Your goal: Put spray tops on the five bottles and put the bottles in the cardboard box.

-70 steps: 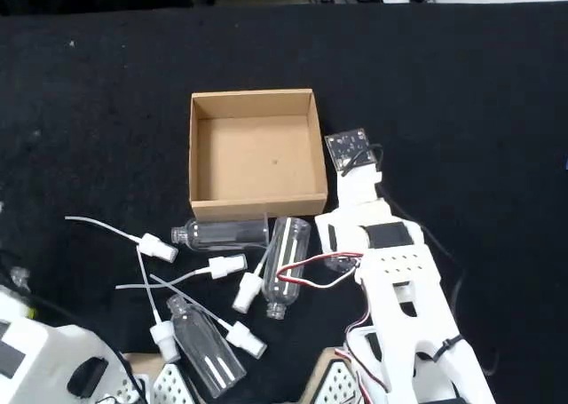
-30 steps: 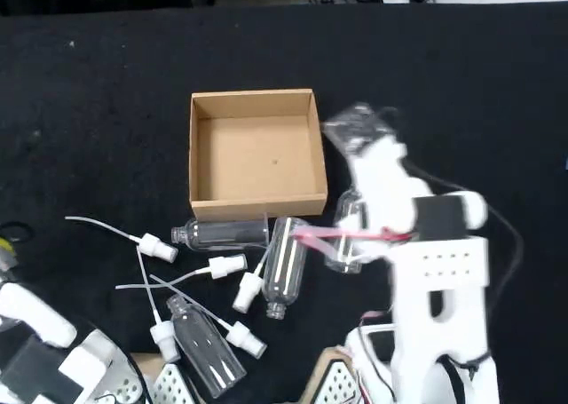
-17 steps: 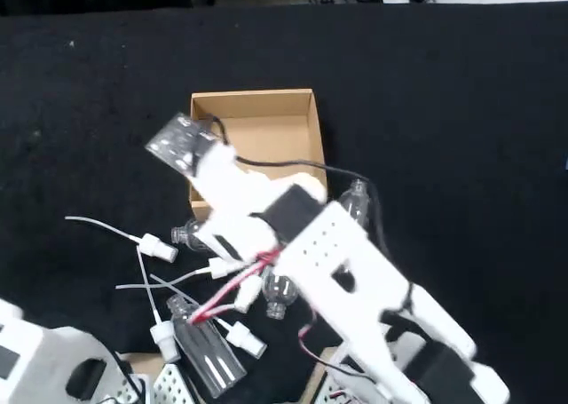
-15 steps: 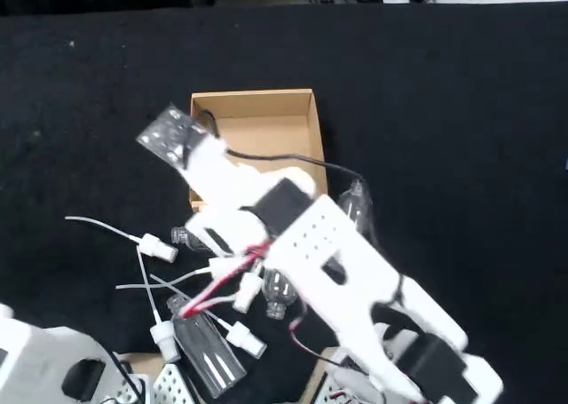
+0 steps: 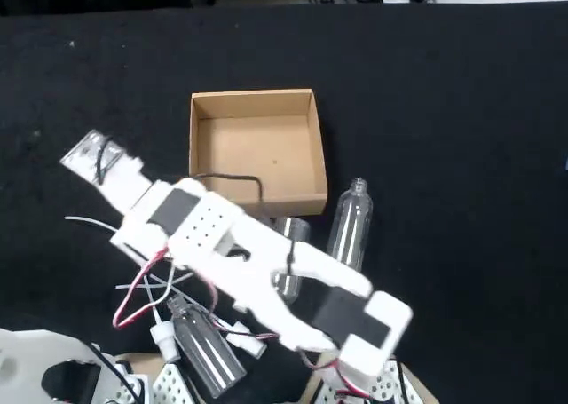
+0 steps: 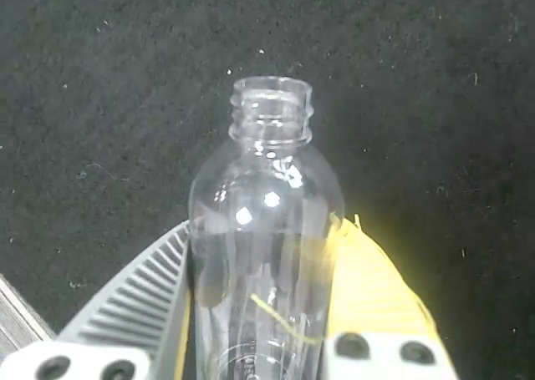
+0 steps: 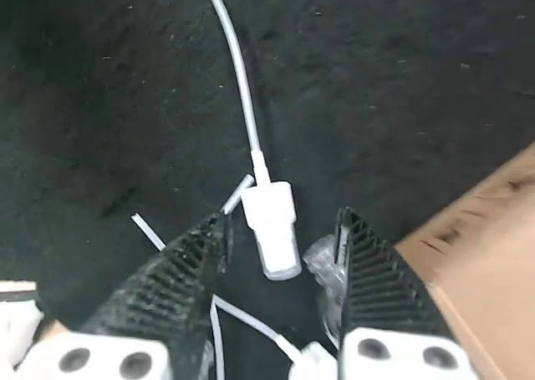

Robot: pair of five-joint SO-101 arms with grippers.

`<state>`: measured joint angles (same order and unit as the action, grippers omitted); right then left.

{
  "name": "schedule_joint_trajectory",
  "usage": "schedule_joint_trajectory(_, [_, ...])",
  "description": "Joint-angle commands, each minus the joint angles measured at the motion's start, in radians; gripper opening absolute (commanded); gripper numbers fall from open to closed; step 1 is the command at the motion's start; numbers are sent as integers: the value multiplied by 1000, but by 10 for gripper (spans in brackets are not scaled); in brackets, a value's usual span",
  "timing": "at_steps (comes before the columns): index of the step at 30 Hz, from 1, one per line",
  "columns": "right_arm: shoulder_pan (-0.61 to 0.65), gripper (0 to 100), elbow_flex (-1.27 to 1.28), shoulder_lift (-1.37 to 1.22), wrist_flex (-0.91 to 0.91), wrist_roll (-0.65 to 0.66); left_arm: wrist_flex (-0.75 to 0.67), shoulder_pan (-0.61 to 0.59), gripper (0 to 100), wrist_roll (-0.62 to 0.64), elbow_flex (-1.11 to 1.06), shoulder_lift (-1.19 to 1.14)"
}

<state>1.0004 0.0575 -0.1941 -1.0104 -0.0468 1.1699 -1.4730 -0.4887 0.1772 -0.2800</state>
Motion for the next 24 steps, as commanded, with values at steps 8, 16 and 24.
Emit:
schedule_joint_trajectory(8, [32, 257, -180, -191, 0, 2, -15, -7, 30, 5, 73, 5])
schedule_joint_trajectory(16, [31, 237, -183, -249, 2, 49, -15, -7, 30, 5, 73, 5])
schedule_joint_trajectory(24, [29, 226, -186, -295, 18, 72, -14, -7, 30, 5, 71, 5])
